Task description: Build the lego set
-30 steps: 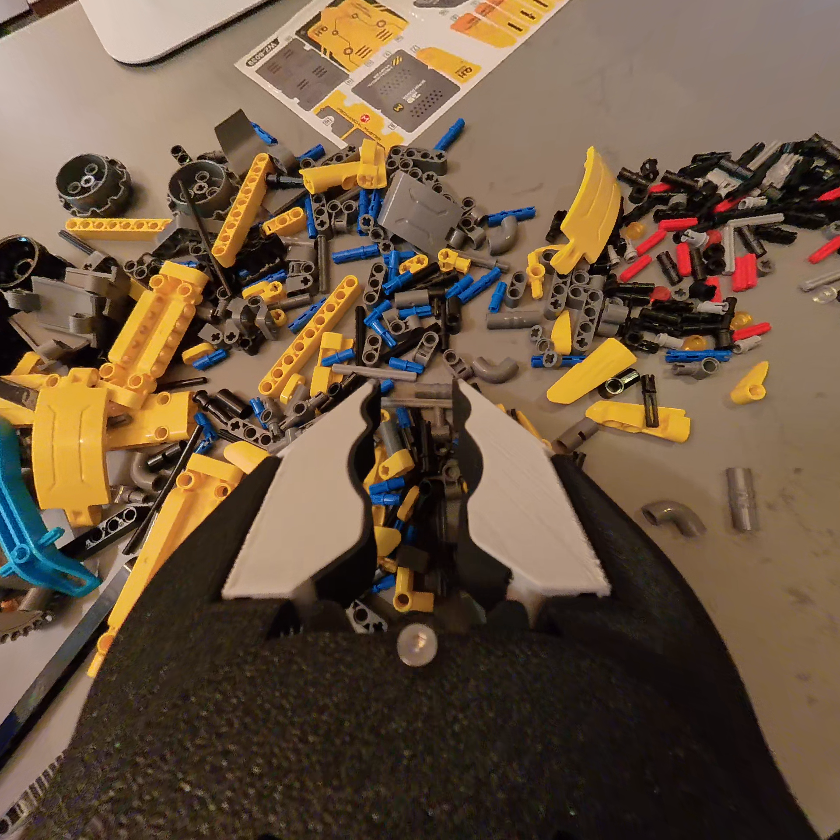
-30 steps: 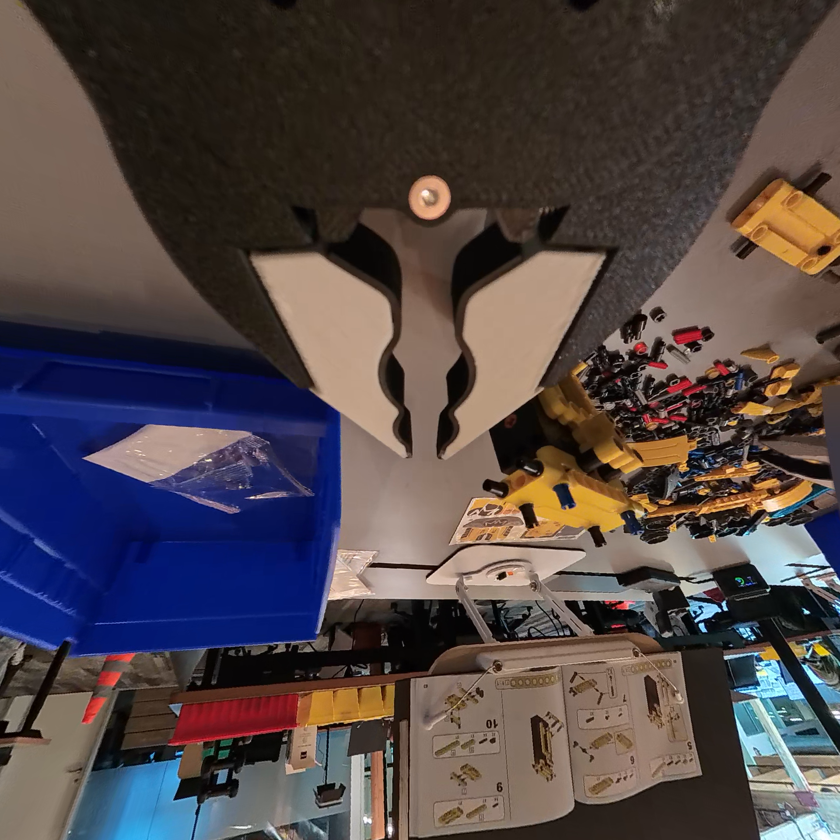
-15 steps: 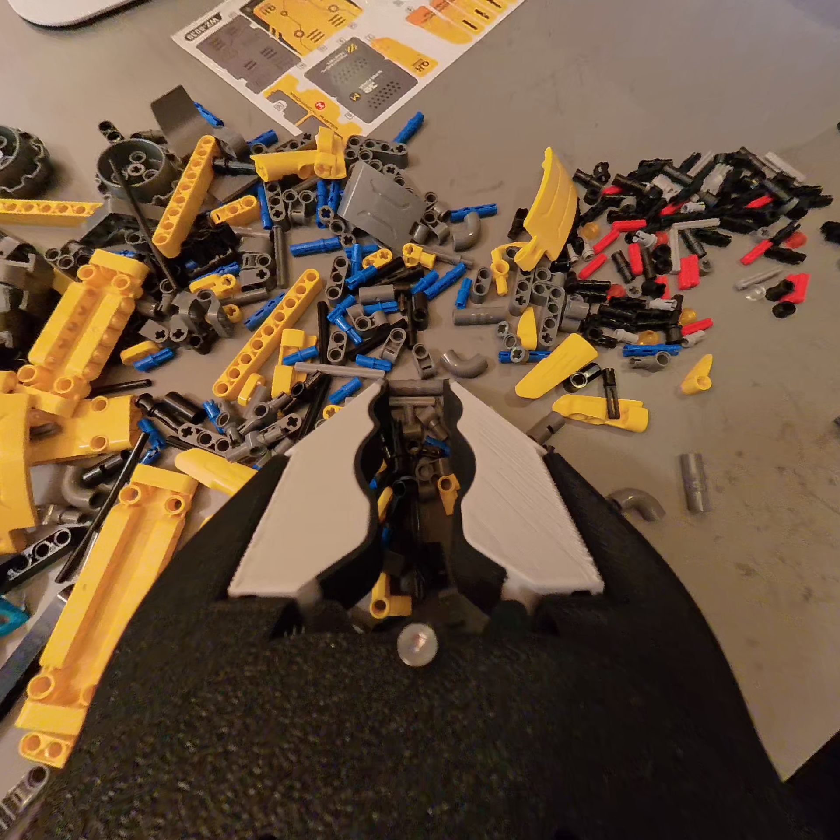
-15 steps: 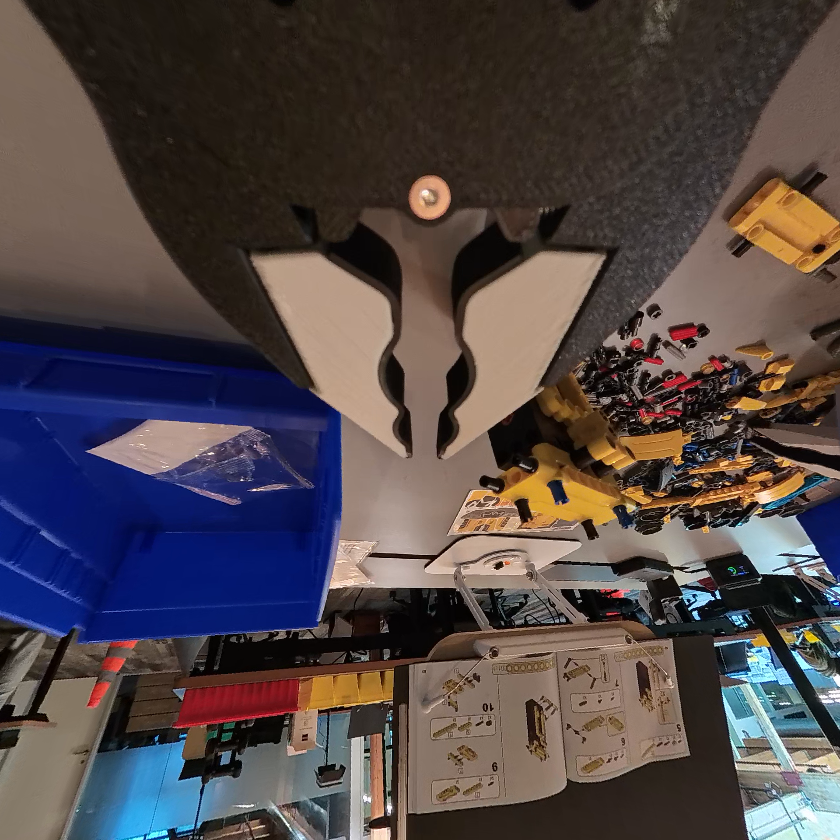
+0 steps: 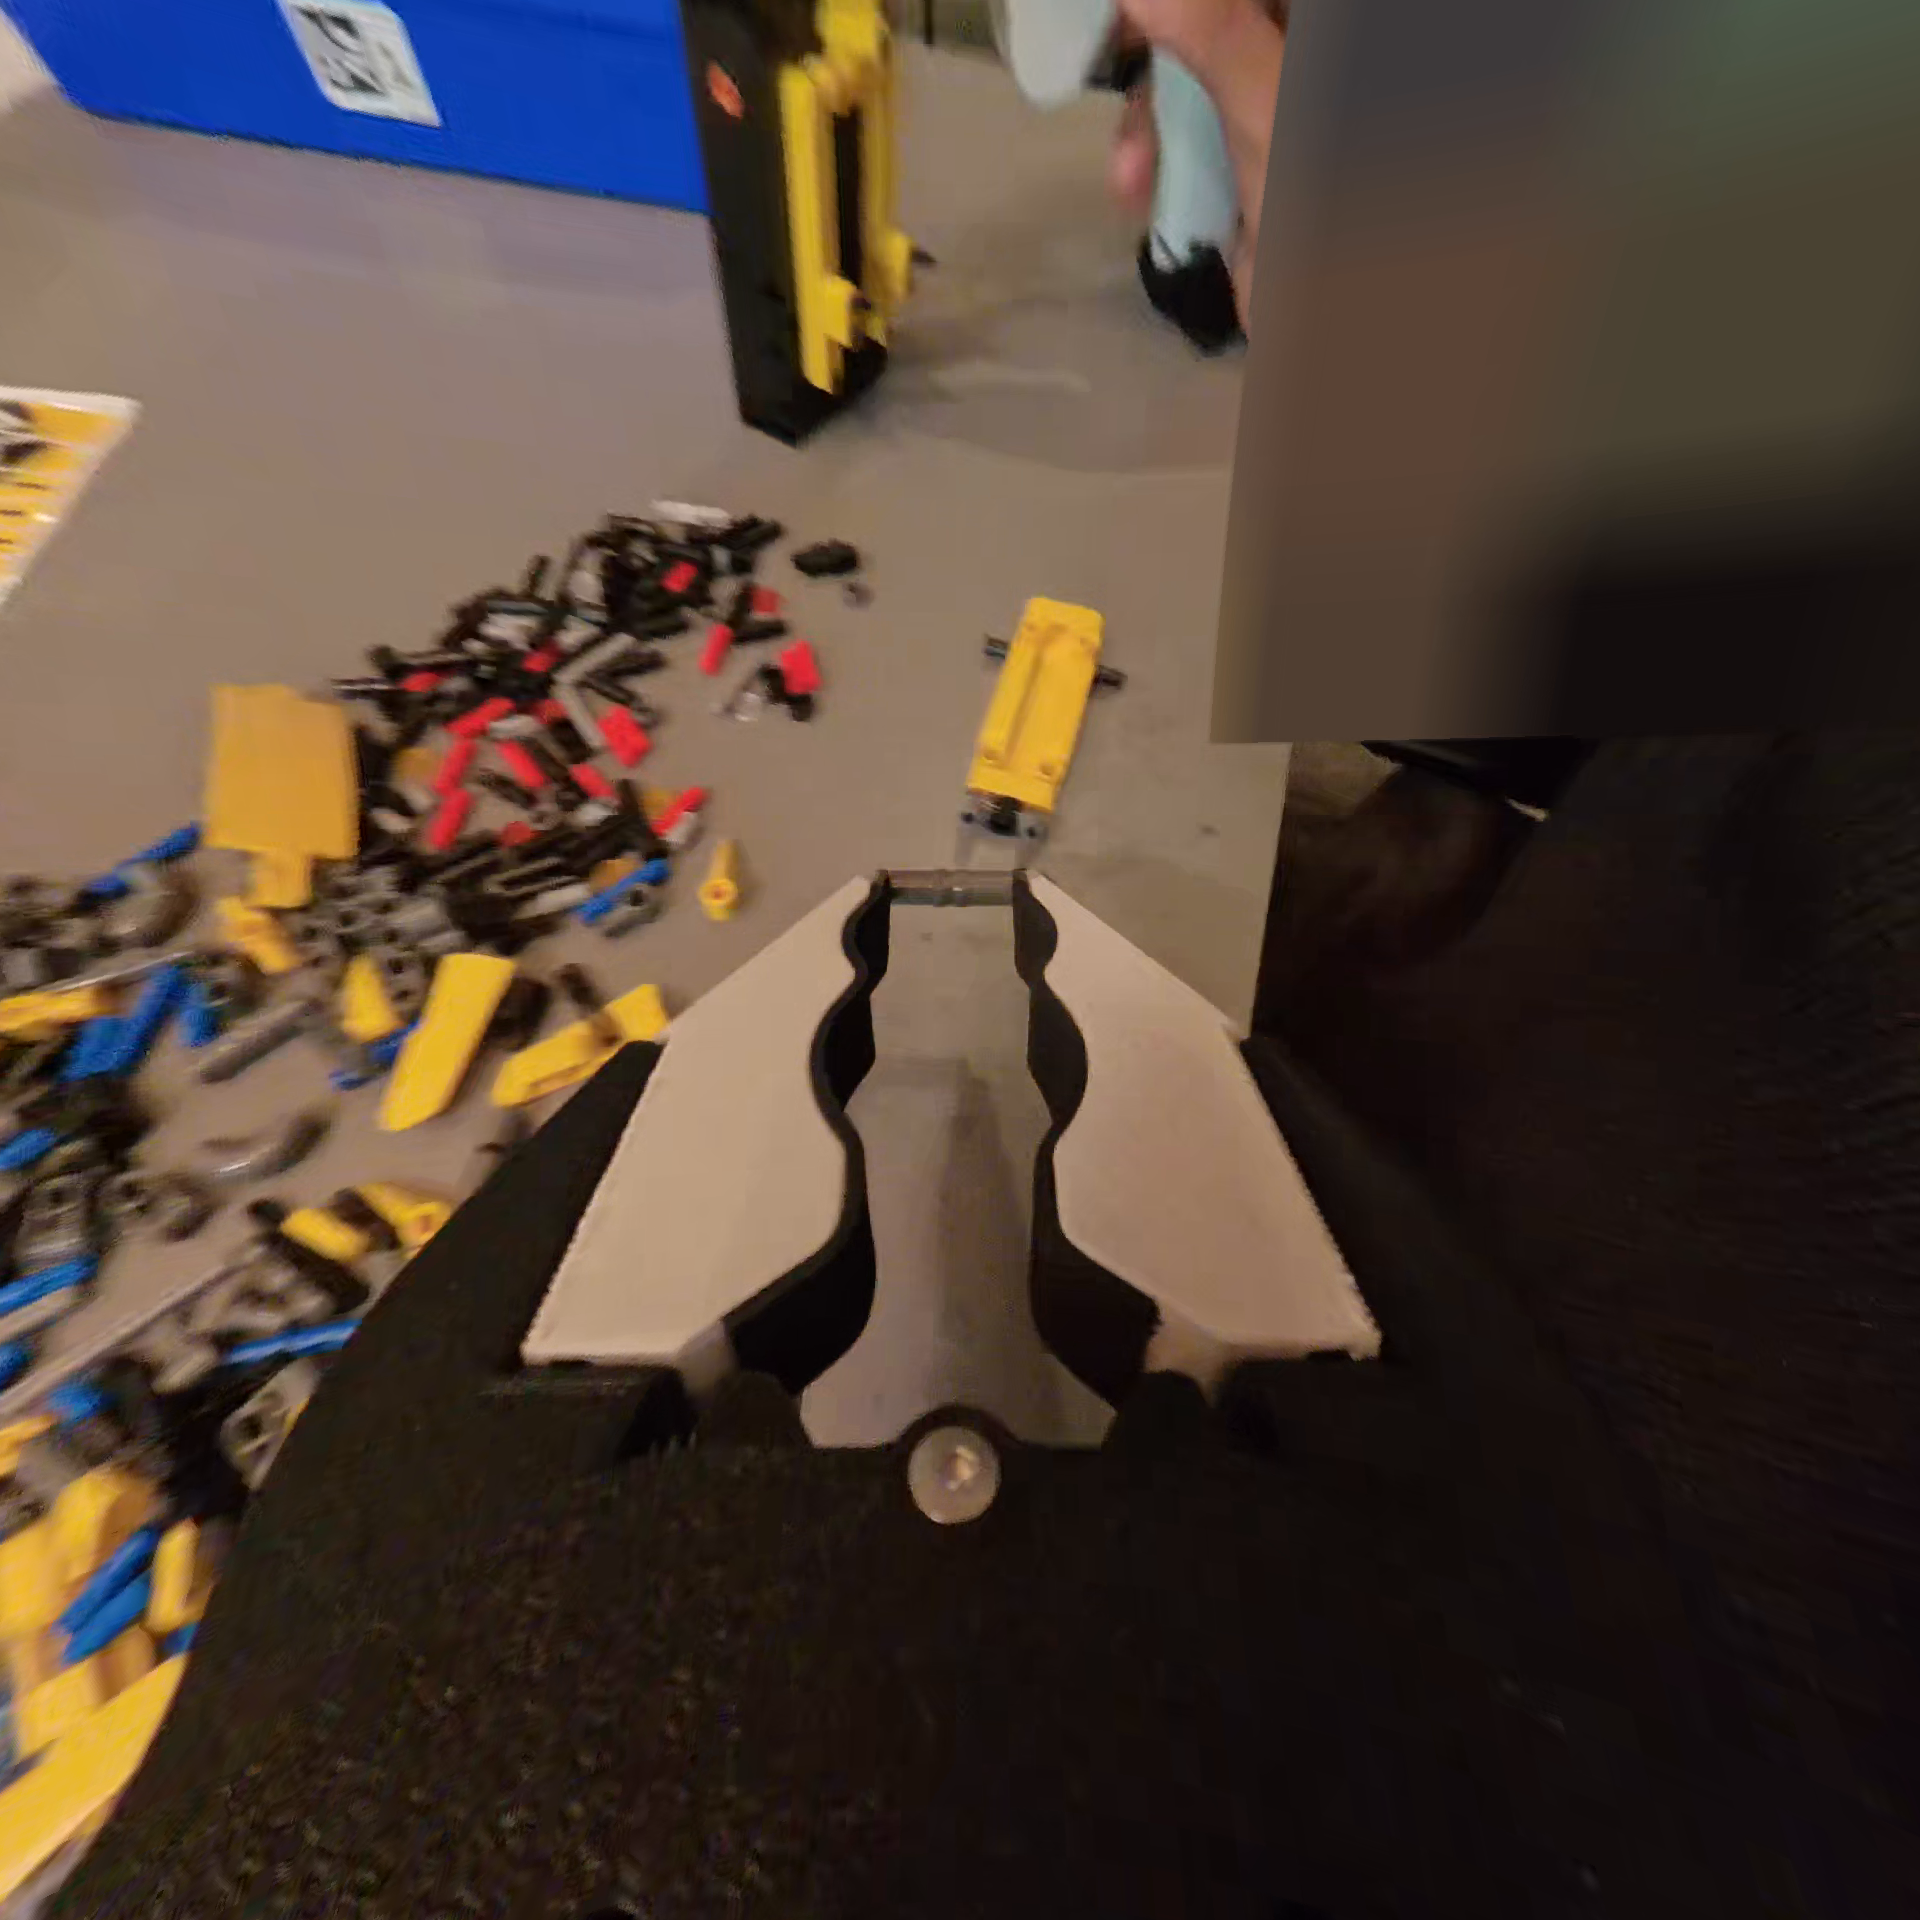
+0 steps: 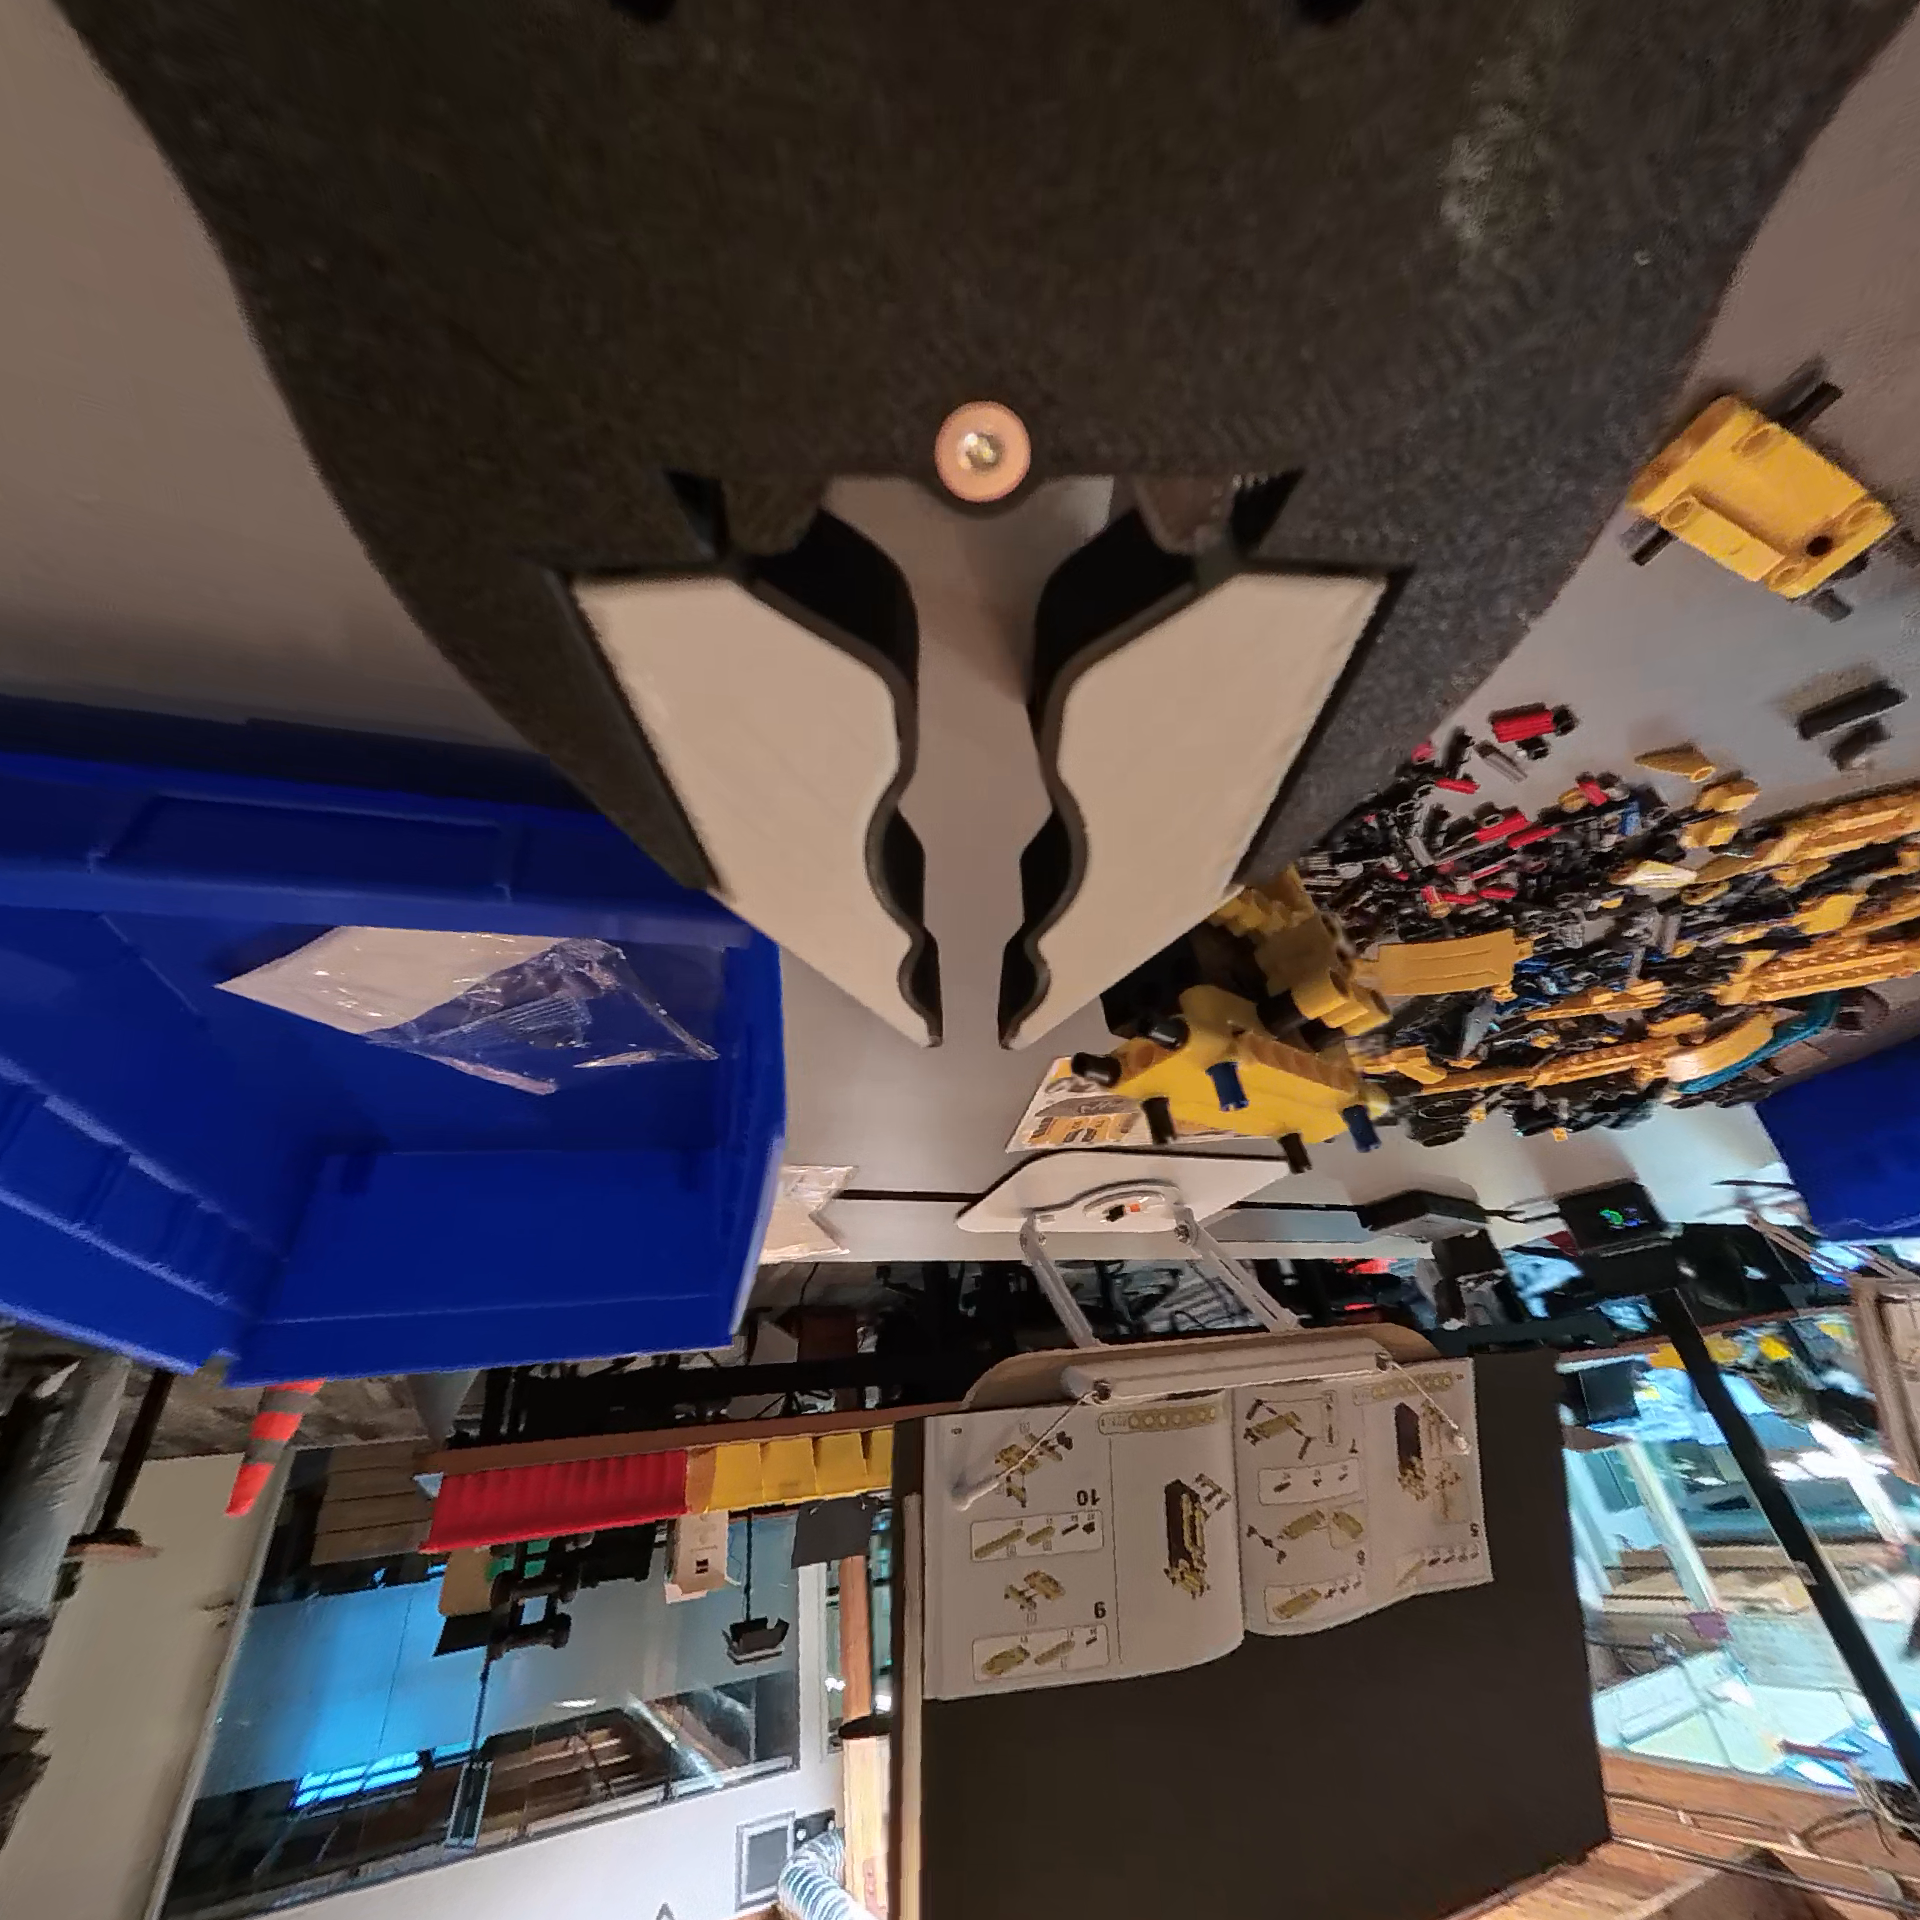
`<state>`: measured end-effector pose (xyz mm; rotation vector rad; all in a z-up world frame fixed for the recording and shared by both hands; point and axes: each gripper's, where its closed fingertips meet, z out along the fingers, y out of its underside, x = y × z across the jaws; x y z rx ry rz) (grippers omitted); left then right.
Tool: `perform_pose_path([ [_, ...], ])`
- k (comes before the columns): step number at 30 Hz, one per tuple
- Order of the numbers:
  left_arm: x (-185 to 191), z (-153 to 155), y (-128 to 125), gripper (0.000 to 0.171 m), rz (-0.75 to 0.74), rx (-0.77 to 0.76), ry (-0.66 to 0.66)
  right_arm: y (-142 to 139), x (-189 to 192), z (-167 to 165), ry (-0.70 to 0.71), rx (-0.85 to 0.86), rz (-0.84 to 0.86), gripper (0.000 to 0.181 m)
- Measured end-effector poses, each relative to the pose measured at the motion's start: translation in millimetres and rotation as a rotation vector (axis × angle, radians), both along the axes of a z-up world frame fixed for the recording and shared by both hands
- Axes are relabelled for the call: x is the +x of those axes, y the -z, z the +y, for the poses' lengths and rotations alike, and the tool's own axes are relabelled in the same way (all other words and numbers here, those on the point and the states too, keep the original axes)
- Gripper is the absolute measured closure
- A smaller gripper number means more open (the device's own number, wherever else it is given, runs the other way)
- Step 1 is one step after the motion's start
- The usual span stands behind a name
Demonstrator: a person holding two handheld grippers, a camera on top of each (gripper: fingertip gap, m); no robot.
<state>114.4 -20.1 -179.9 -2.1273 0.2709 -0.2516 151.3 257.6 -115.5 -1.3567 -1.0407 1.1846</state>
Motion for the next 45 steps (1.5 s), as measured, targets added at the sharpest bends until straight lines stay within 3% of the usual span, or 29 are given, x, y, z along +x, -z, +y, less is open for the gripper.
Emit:
perform_pose_path([
  [3,16,2,27,0.149,0.047,-0.098,0.042,-1,1,1,0.065,0.090,-0.021,0.171],
  [6,19,1,39,0.149,0.093,-0.141,0.051,1,-1,-1,0.086,0.144,-0.053,0.171],
  [13,13,-1,35,0.141,0.102,-0.123,0.033,4,-4,-3,0.086,0.164,-0.079,0.171],
  [18,-15,-15,17,0.135,0.098,-0.073,-0.053,3,-3,-3,0.076,0.145,-0.062,0.171],
  [23,-41,-29,31,0.135,0.092,-0.131,-0.134,6,-5,-5,0.074,0.159,-0.086,0.171],
  [33,-40,-17,39,0.134,0.253,-0.202,0.061,7,-6,-6,0.062,0.152,-0.086,0.171],
  [39,-32,-8,44,0.133,0.189,-0.227,0.174,6,-5,-6,0.055,0.144,-0.078,0.171],
  [45,-21,-22,44,0.135,0.166,-0.260,0.145,4,-4,-5,0.052,0.133,-0.063,0.171],
])
